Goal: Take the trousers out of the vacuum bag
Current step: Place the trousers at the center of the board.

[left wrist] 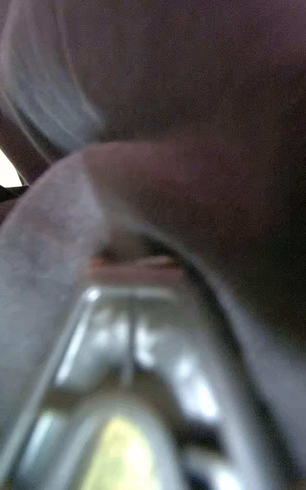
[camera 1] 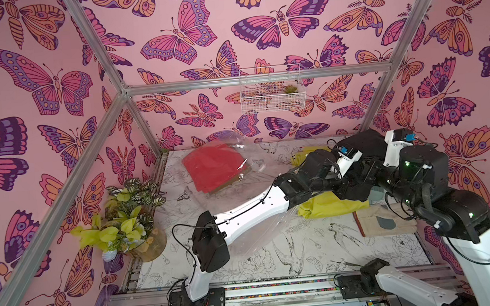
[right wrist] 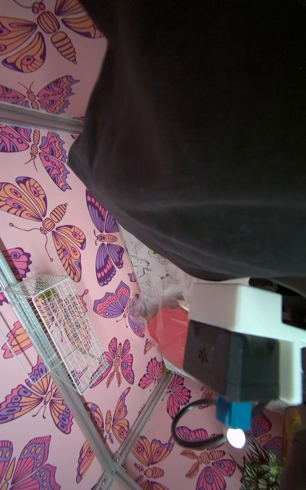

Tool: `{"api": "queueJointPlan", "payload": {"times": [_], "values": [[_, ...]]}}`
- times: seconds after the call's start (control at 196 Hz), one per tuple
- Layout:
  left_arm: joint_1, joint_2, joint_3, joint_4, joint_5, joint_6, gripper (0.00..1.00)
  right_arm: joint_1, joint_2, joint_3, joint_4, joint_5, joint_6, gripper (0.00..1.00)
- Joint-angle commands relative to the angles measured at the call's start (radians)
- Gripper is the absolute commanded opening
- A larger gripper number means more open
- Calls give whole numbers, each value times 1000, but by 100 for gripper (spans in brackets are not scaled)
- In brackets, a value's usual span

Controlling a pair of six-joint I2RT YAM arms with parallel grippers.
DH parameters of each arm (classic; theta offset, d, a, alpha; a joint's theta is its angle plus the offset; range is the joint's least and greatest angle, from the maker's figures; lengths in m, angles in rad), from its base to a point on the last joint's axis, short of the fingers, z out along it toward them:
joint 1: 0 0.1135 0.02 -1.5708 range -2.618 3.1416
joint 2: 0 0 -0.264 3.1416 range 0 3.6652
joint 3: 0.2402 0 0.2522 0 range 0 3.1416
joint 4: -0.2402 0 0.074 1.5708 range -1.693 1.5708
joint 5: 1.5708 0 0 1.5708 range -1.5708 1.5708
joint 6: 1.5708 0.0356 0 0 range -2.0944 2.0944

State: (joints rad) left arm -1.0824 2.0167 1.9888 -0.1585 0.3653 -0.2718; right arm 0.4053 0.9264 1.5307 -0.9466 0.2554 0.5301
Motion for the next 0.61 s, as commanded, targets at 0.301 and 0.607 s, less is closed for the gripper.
{"api": "queueJointPlan", "payload": {"times": [0.301, 0.607], "values": [[141, 70, 118, -56, 73, 19, 0, -81, 66, 29, 182, -135, -60, 0], [254, 133, 266, -251, 29, 198, 0, -302, 164, -6, 357, -459, 24, 0]]}}
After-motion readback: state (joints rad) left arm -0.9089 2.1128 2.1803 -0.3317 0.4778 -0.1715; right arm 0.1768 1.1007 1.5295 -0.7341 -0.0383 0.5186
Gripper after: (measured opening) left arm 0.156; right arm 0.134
